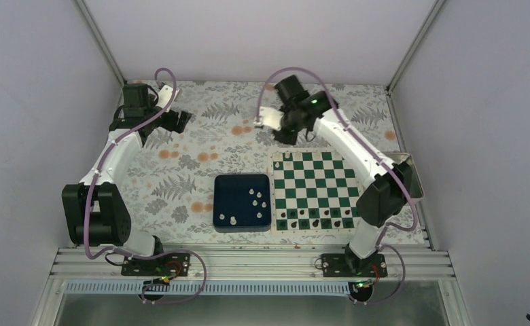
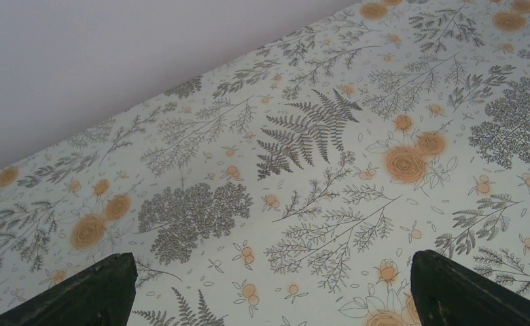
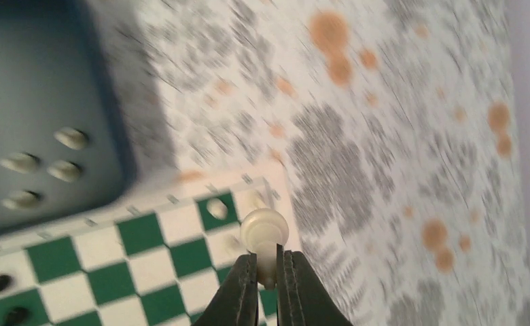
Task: Set up the chess pieces on the board
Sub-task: Place the chess piece on the chessboard.
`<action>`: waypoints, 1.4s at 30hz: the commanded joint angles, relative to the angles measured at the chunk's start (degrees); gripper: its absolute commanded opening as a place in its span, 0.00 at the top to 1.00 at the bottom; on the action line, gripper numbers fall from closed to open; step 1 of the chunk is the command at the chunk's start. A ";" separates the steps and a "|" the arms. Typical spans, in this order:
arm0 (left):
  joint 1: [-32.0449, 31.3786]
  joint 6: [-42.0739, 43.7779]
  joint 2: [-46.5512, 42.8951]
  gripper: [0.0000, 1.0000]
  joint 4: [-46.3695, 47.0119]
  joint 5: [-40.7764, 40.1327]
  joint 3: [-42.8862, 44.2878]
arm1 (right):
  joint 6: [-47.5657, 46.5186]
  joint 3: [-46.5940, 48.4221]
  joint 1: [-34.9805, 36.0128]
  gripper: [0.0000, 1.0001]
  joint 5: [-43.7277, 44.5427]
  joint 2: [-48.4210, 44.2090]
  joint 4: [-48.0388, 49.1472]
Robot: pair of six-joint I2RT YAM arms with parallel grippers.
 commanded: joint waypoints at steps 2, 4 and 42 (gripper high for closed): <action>0.33 0.54 -0.82 0.00 0.58 0.38 0.10 | -3.85 0.22 -11.85 0.94 -1.92 0.46 -1.63; 0.33 0.56 -0.84 0.00 0.65 0.37 0.16 | -4.54 -1.47 -15.49 0.94 -2.97 0.90 -0.75; 0.33 0.56 -0.38 0.00 0.64 0.25 0.08 | -7.79 -18.18 -36.51 0.92 -7.13 13.77 10.76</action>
